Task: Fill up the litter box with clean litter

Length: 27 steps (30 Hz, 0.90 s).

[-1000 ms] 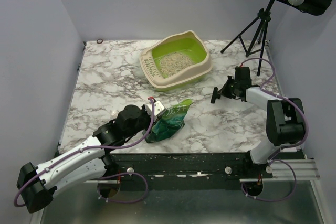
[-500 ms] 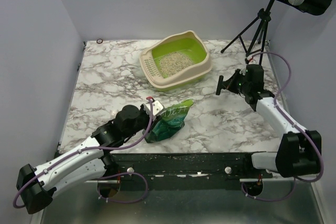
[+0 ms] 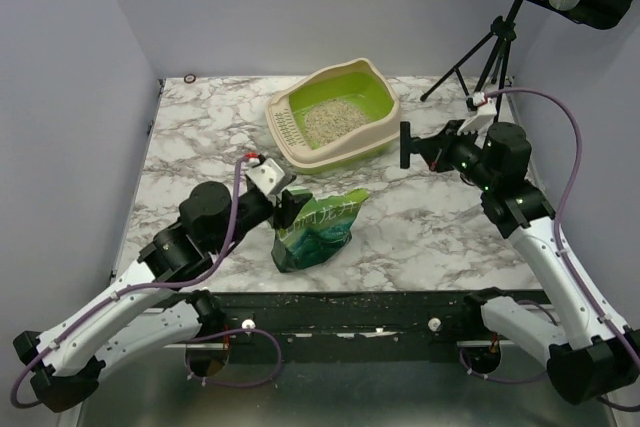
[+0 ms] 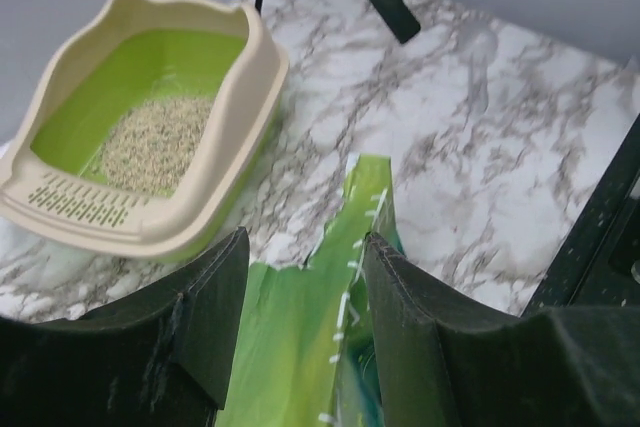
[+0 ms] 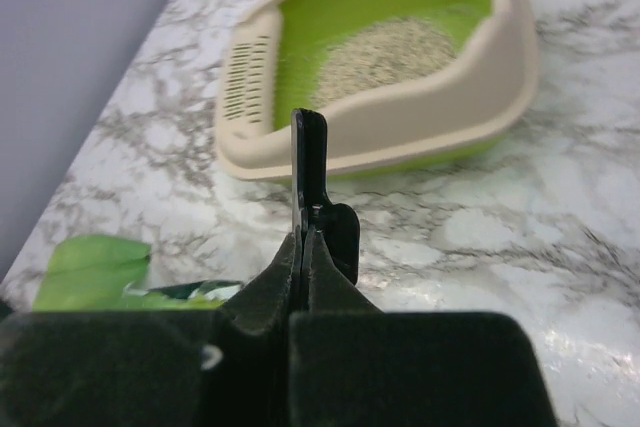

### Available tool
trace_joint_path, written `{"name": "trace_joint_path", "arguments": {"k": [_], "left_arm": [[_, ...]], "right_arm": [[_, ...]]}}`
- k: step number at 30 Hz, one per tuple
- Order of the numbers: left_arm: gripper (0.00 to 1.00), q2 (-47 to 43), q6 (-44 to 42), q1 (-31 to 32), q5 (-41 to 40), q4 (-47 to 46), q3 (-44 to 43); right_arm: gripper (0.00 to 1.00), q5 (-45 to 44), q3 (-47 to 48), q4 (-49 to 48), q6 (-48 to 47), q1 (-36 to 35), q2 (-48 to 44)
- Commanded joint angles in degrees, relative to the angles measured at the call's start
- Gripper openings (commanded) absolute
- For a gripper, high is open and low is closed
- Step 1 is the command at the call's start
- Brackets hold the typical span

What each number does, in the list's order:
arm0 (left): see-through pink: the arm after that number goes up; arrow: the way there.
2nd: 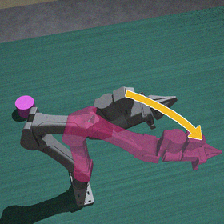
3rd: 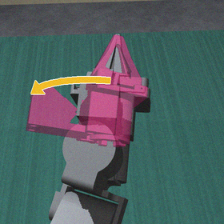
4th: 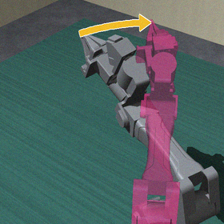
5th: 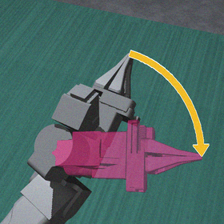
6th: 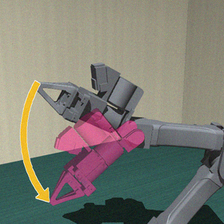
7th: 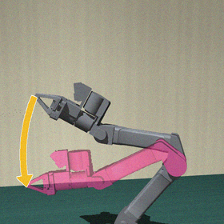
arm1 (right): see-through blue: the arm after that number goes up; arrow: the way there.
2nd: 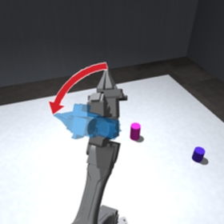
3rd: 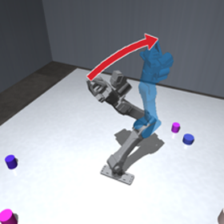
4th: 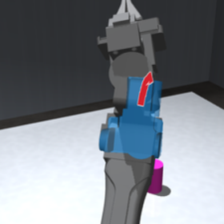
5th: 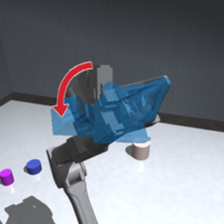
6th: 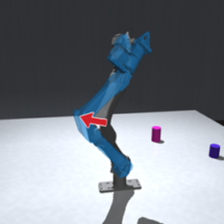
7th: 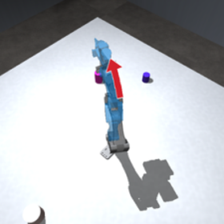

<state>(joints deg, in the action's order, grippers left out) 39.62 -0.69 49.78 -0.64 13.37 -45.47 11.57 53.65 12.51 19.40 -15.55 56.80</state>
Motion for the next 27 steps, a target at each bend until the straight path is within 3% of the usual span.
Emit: {"name": "trace_joint_path", "arguments": {"k": [1, 3, 12, 20, 27], "left_arm": [[0.58, 4.4, 8.0, 0.0, 1.4, 5.3, -8.1], [0.58, 5.6, 12.1, 0.0, 4.0, 4.1, -8.9], [0.58, 7.2, 27.6, -0.1, 14.6, -17.5, -3.2], [0.58, 7.0, 35.0, -1.2, 17.7, -34.6, 2.4], [0.59, 8.0, 36.8, -2.0, 18.1, -41.9, 4.9]], "right_arm": [[0.00, 14.3, 2.7, 0.4, -3.7, -2.0, -3.4], [0.00, 18.8, 2.9, -0.4, -4.0, -2.9, -4.3], [0.00, 32.2, 4.1, -4.9, -3.1, -6.9, -7.5], [0.00, 34.7, 6.5, -4.7, -3.2, -11.9, -7.6], [0.00, 34.5, 6.3, -5.0, -3.4, -14.8, -7.4]]}}
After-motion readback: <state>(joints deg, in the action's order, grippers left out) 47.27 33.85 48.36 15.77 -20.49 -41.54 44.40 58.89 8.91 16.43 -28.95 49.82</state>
